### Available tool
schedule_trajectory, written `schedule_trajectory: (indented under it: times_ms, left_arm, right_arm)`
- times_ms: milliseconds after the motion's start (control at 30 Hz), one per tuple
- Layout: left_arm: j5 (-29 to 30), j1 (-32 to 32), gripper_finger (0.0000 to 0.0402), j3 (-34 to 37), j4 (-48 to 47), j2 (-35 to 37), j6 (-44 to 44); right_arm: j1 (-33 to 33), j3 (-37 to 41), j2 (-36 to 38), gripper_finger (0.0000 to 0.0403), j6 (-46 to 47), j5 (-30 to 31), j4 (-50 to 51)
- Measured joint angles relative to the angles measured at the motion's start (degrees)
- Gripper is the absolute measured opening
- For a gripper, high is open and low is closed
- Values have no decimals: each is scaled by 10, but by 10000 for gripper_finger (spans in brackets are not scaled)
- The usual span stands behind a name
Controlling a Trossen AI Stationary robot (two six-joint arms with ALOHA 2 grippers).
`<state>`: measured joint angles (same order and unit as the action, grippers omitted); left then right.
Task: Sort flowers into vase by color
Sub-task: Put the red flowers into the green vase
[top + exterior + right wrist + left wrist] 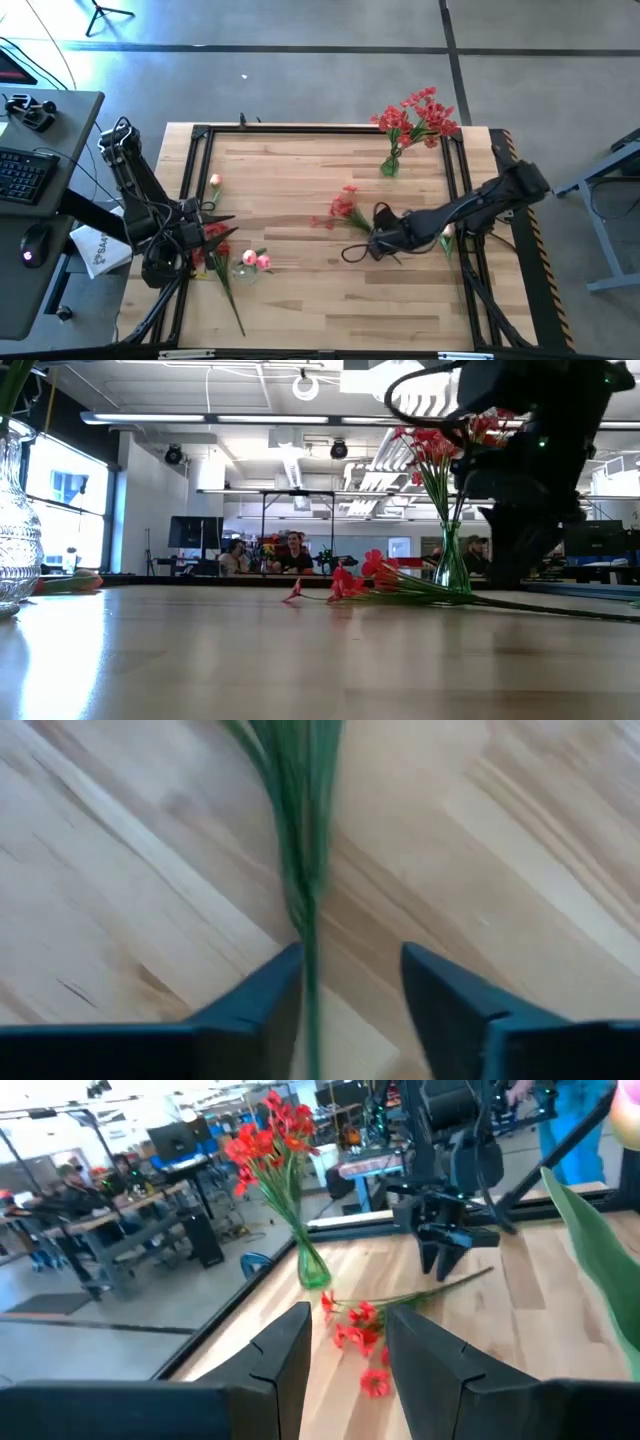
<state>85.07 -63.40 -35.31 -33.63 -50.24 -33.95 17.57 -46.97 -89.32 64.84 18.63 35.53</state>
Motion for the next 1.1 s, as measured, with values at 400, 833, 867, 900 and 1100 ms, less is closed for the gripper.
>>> schedule_trajectory:
  times_ms: [400, 833, 867, 900, 1100]
  left_arm:
    - [-5, 0, 119, 0, 0, 0, -17]
    - [-5, 0, 119, 0, 1, 0, -30]
    - [-5, 0, 119, 0, 0, 0, -30]
    - [-5, 0, 119, 0, 1, 0, -30]
    - [-5, 0, 119, 0, 0, 0, -29]
  right_arm:
    - [-60, 15, -57, 260, -191, -23, -175]
    - [-78, -103, -69, 194, -227, -78, -10]
    - [-80, -102, -69, 192, -215, -71, -10]
    - [-82, -99, -69, 190, -209, -65, -11]
    - [-94, -69, -71, 177, -191, -51, -18]
